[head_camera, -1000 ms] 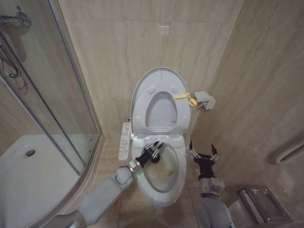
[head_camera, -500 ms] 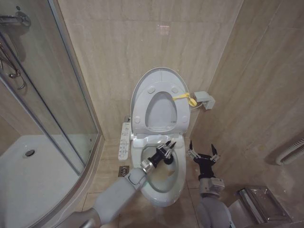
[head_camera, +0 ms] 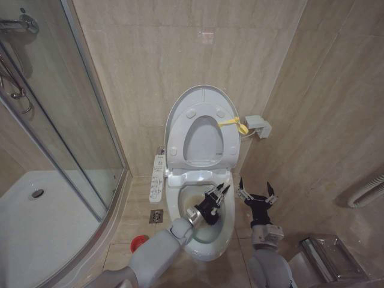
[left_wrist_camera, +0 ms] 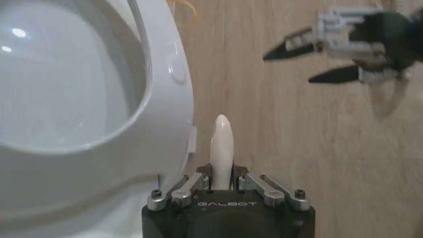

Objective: Open the toilet lid, clean the toilet bowl with a toilet brush, close the toilet lid, and flush.

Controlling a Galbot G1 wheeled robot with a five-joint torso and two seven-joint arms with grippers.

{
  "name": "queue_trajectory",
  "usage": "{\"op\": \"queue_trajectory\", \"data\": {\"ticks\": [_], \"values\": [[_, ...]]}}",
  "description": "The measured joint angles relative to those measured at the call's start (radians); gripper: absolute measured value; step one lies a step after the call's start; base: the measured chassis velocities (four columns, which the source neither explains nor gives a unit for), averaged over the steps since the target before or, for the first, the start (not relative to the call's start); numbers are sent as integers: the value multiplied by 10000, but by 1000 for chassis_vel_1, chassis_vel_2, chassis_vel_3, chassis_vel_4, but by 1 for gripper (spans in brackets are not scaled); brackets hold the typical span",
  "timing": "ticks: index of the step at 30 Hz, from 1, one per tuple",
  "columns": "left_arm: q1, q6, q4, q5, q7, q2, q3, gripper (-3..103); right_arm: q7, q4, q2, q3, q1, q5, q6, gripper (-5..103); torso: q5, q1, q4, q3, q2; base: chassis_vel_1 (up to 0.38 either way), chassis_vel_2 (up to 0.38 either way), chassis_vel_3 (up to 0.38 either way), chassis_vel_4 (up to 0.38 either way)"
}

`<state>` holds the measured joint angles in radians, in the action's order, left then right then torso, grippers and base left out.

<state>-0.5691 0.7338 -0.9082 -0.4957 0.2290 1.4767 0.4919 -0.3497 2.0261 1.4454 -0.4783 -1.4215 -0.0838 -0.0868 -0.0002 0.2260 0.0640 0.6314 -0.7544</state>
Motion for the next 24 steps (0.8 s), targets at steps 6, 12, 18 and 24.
{"op": "queue_trajectory", "data": {"ticks": [6,12,18,24], "values": [[-38,246,521,117,232,-52,-43,20,0,0,0,0,0,0,0,100,0,0,-1,0,0,0,0,0,0],[87,138,110,145,130,-140,-96,20,0,0,0,0,0,0,0,100,1,0,-1,0,0,0,0,0,0],[97,-207,-767,13,-193,34,14,20,0,0,0,0,0,-1,0,100,0,0,1,0,0,0,0,0,0],[-67,-231,-750,-1,-208,33,79,20,0,0,0,0,0,-1,0,100,-1,0,2,0,0,0,0,0,0]]}}
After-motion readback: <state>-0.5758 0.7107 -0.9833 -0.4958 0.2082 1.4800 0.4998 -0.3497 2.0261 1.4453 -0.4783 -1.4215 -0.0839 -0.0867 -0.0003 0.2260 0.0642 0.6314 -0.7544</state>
